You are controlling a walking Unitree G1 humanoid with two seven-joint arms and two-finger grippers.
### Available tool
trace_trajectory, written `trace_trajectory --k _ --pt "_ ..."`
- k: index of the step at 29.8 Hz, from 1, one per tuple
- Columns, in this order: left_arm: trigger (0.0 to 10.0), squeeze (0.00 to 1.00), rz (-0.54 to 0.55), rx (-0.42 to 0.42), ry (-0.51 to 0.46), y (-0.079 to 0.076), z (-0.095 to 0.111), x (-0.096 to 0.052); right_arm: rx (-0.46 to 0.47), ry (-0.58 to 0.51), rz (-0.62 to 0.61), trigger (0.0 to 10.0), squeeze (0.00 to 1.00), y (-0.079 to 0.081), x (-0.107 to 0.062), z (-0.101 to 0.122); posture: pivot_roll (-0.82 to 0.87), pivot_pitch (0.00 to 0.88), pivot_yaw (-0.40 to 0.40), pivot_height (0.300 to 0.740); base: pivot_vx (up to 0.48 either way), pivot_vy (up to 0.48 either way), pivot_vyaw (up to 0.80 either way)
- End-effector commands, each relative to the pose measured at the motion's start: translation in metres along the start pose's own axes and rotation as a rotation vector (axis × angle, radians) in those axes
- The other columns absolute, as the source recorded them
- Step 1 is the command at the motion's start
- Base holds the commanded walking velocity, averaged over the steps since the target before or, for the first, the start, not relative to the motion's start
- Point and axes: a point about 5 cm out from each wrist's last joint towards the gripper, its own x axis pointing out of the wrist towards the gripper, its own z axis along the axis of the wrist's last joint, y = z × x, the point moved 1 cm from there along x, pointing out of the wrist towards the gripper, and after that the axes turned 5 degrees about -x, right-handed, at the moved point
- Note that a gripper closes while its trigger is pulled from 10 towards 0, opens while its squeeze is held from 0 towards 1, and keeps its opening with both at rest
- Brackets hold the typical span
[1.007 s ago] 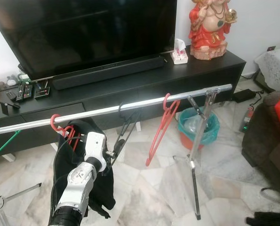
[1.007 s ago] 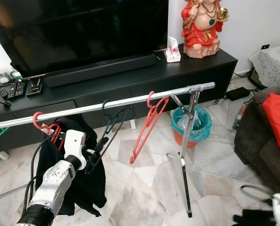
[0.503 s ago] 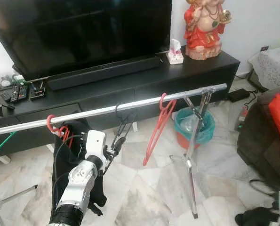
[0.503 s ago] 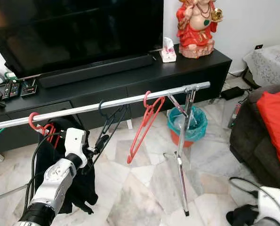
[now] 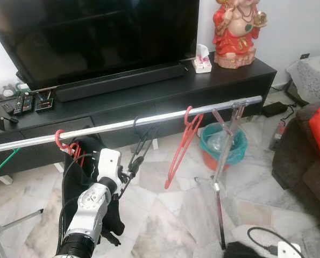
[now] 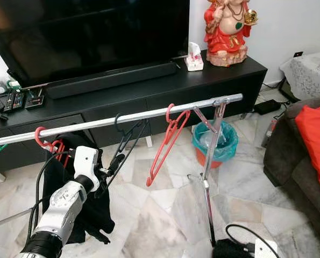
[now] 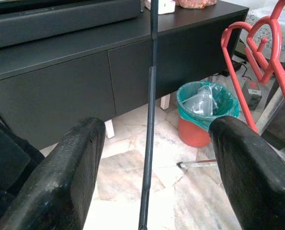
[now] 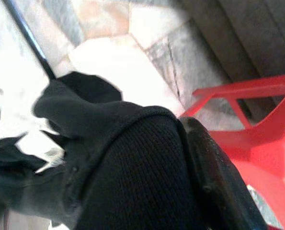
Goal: Hang hanger
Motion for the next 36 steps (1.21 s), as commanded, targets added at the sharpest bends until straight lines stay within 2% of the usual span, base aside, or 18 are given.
trace_trajectory --k 1,10,17,23,30,36 --pt "10.0 0.00 0.000 0.009 -0.009 0.004 0.003 0.000 0.003 0.026 0.006 10.0 0.00 0.001 -0.001 -0.007 -0.06 0.000 0.076 0.740 0.000 0.000 0.00" --pt "10.0 0.00 -0.004 0.009 -0.010 0.003 0.003 0.000 -0.021 0.070 -0.018 10.0 0.00 -0.004 -0.002 -0.020 -0.07 0.000 0.075 0.740 0.000 0.000 0.00" --pt "10.0 0.00 -0.001 0.009 -0.010 0.004 0.004 0.000 -0.062 0.125 -0.099 10.0 0.00 -0.015 -0.002 -0.028 -0.06 0.000 0.074 0.740 0.000 0.000 0.00" --pt "10.0 0.00 -0.001 0.008 -0.012 0.004 0.004 0.000 -0.089 0.156 -0.087 10.0 0.00 -0.013 -0.003 -0.033 -0.06 0.000 0.074 0.740 0.000 0.000 0.00" --pt "10.0 0.00 0.000 0.000 -0.033 0.004 0.009 0.003 -0.087 0.160 -0.016 10.0 0.00 0.004 -0.008 -0.036 -0.06 0.000 0.078 0.740 0.000 0.000 0.00" --pt "10.0 0.00 -0.005 -0.003 -0.038 0.003 0.010 0.004 -0.089 0.156 -0.001 10.0 0.00 0.005 -0.008 -0.036 -0.06 0.000 0.079 0.740 0.000 0.000 0.00"
